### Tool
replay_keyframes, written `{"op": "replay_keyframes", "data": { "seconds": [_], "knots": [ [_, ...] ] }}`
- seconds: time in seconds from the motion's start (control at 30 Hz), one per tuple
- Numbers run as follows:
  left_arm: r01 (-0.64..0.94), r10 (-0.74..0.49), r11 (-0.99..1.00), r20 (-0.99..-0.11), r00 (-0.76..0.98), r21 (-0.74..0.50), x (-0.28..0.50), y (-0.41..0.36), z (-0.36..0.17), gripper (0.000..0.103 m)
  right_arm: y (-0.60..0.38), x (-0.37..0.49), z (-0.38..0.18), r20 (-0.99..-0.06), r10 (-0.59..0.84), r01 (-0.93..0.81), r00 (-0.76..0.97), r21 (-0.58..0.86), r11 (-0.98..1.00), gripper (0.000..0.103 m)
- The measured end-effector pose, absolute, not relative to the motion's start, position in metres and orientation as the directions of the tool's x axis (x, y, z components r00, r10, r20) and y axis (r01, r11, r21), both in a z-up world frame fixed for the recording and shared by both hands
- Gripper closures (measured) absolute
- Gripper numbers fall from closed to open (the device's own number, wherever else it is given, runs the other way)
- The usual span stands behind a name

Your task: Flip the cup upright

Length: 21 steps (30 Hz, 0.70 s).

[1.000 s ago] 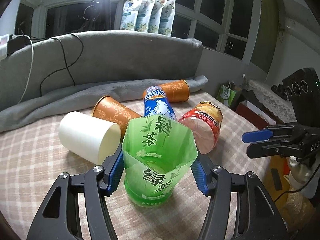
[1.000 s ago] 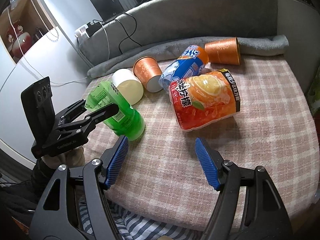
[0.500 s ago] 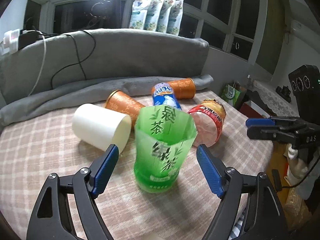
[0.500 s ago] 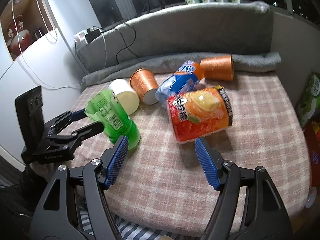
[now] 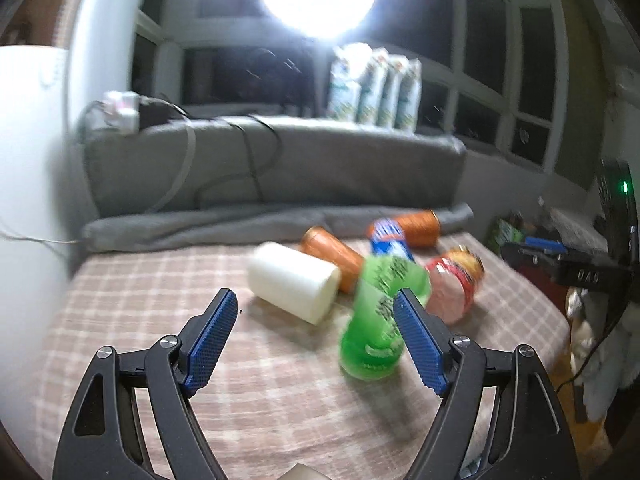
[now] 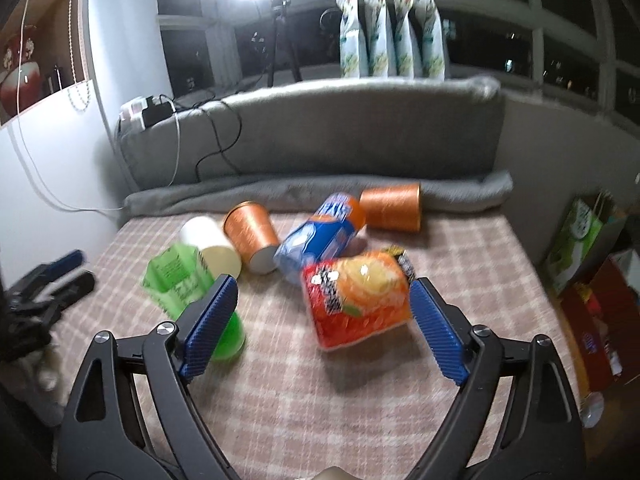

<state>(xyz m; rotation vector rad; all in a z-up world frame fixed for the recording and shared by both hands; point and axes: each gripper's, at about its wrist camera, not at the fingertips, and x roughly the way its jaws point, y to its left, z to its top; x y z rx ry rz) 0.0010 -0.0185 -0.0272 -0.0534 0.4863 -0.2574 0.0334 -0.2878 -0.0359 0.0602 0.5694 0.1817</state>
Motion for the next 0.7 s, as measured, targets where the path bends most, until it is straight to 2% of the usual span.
{"op": "replay_keyframes", "data": {
  "seconds": [0.1,0.33,0.7],
  "knots": [
    [0.172,-0.201,0.979,-0.414,0.888,-0.107,-0.006,-0.011,-0.017,0.022,-0.282,0.032,-0.03,-0.498,0.143,-0.128,0.855,0.064,0.99,0.012],
    [0.085,-0.132,0.986,-0.358,0.924,-0.142,-0.013,0.003,-0.004,0.022,-0.276,0.025,-0.02,-0.42,0.073,-0.071,0.904,0.02,0.997,0.002],
    [0.05,-0.096,0.989,-0.35,0.932,-0.138,-0.021,0.0,0.005,0.019,-0.283,0.023,-0.02,-0.385,0.007,0.004,0.923,0.027,1.0,0.002]
  ]
}}
